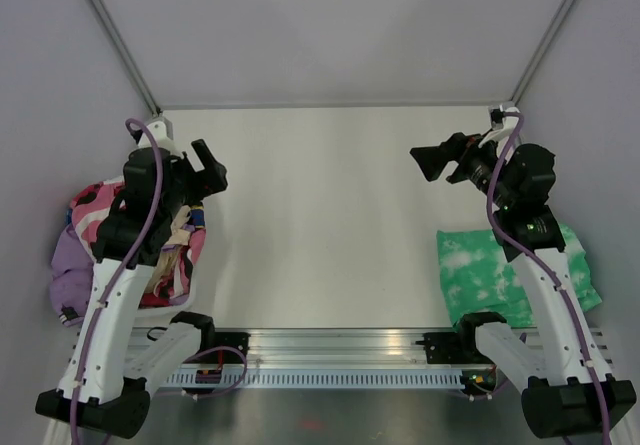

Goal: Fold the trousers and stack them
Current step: Grab the trousers from the pile

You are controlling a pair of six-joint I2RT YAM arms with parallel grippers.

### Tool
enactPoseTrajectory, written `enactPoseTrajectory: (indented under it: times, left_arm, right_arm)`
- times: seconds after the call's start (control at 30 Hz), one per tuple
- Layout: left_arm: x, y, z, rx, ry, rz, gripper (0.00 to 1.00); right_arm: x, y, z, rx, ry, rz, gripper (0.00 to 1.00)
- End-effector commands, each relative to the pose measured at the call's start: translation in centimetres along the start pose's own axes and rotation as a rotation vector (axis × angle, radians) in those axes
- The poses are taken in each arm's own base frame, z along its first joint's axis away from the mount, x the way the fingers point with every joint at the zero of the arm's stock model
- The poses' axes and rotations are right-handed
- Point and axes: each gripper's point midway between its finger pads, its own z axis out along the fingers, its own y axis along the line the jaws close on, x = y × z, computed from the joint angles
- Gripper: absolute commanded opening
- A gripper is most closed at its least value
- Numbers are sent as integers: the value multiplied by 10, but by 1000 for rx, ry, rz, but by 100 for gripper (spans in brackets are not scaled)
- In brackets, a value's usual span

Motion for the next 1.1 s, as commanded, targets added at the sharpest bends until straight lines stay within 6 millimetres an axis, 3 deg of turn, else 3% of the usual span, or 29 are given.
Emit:
enactPoseTrajectory:
  times: [0.0, 0.27, 0.3, 0.43, 0.6, 0.67, 0.83, 0.97, 1.07]
  left_arm:
    - [-20, 7, -10, -49, -88, -36, 100]
    - [-17, 24, -9, -159, -114, -201, 100]
    - [-15, 43, -15, -273, -120, -231, 100]
    - [0, 83, -28, -570, -68, -334, 100]
    - [-29, 116, -40, -733, -146, -351, 100]
    - [-31, 137, -41, -818, -137, -356, 100]
    - [-19, 209, -49, -1076, -123, -434, 100]
    - [-30, 220, -29, -1034, -190, -429, 100]
    - [-22, 221, -8, -977, -154, -377, 100]
  right_arm:
    - [0, 4, 4, -34, -3, -16, 98]
    - [14, -5, 5, -1, 31, -11, 98]
    - [12, -4, 4, -2, 21, -6, 98]
    - [10, 1, 4, -20, 15, 21, 98]
    - [19, 3, 4, -32, 34, 43, 98]
    - [21, 3, 3, -29, 40, 38, 98]
    - [20, -1, 0, -2, 28, 20, 98]
    - [22, -2, 3, -5, 45, 17, 98]
    - [20, -4, 5, 2, 51, 13, 98]
